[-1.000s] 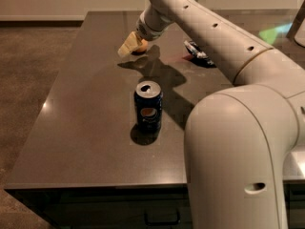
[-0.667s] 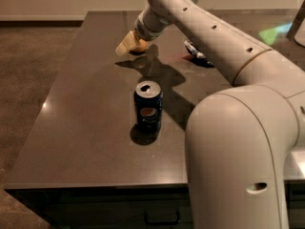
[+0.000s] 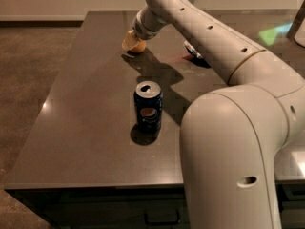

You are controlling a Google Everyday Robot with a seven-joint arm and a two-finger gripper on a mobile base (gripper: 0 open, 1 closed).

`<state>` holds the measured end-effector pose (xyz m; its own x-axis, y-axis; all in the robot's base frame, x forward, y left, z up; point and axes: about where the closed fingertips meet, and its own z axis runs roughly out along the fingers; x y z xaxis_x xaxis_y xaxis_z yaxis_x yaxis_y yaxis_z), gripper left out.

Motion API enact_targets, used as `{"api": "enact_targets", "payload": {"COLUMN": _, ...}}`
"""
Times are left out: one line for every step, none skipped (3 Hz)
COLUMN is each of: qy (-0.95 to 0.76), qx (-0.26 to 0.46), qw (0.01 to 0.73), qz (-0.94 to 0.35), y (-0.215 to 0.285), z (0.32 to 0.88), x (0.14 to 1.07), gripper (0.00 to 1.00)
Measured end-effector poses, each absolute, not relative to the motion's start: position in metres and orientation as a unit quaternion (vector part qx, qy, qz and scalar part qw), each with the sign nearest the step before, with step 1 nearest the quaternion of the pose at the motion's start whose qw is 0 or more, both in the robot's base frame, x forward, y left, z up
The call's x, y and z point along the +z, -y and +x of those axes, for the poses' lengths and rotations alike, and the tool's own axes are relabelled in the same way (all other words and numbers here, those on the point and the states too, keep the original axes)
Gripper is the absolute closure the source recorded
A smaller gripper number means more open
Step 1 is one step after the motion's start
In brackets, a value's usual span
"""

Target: Move orange near pepsi can

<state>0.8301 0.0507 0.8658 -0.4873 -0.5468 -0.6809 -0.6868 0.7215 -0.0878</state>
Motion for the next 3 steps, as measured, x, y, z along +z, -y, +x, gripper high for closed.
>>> {"api": "enact_targets", "payload": {"qy": -0.853, "qx": 0.096, "qw": 0.358, "qz": -0.367, "y": -0.046, "z": 0.832, "x": 0.868, "gripper": 0.61}}
{"api": "enact_targets", "payload": {"qy": -0.838, "qx": 0.099, "qw": 0.367, "qz": -0.391, "y": -0.034, "z": 0.825, "x": 0.876, "gripper": 0.85}}
{"api": "enact_targets", "payload": {"qy": -0.817, "qx": 0.11, "qw": 0.375, "qz": -0.424, "y": -0.012, "z": 0.802, "x": 0.891, "gripper": 1.0}}
